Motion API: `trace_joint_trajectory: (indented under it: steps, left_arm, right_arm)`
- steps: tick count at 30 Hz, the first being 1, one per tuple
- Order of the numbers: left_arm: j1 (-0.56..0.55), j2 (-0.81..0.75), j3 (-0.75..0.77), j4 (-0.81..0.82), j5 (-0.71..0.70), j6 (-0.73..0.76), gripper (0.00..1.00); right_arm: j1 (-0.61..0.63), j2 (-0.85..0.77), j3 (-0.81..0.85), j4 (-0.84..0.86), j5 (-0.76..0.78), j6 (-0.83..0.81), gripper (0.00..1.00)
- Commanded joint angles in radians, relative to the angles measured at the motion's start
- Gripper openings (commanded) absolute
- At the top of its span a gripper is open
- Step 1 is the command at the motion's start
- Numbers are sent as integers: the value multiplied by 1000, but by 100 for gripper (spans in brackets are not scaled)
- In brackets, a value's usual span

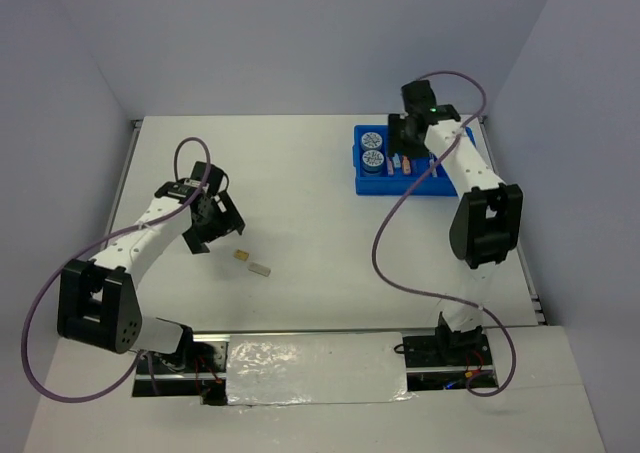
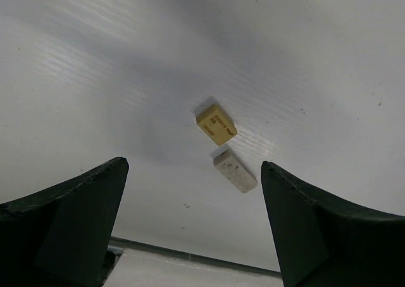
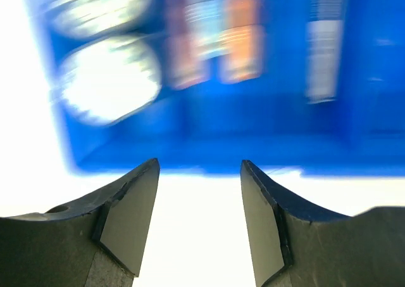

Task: Sort the stationery into containers
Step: Pick up the stationery from the center of the board.

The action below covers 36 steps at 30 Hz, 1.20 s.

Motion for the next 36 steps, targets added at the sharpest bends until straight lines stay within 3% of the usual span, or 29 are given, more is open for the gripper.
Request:
trace_joint_trajectory:
  steps: [1, 6, 12, 19, 22, 26, 29, 30, 33, 36]
  left_arm:
    - [-45, 22, 36, 14, -74, -112, 99]
    - [-54, 77, 8, 64, -68, -193, 92]
    - [-97, 177, -2, 102, -69, -262, 91]
    - [-123, 190, -88, 153, -78, -325, 82]
    - [-134, 205, -122, 184, -80, -351, 72]
    - [-149, 226, -151, 231, -89, -380, 67]
    - [-151, 233, -168, 266, -104, -388, 52]
    - [-151, 231, -171, 276, -106, -388, 38]
    - [-154, 205, -167, 299, -97, -380, 14]
    - [-178, 152, -113, 264, -88, -377, 5]
  right_arm:
    - [127, -175, -73, 49, -45, 23, 62]
    - [303, -344, -279, 98, -91, 98, 61]
    - [375, -504, -490, 169, -173, 164, 61]
    - [379, -577, -542, 148, -174, 136, 61]
    - [380, -594, -550, 145, -188, 133, 61]
    - [388, -603, -535, 123, -196, 123, 61]
    - [392, -609, -521, 106, -199, 115, 61]
    - [394, -611, -516, 102, -202, 113, 61]
    - [402, -622, -532, 138, -261, 129, 60]
    - [409, -654, -612, 286, -446, 181, 60]
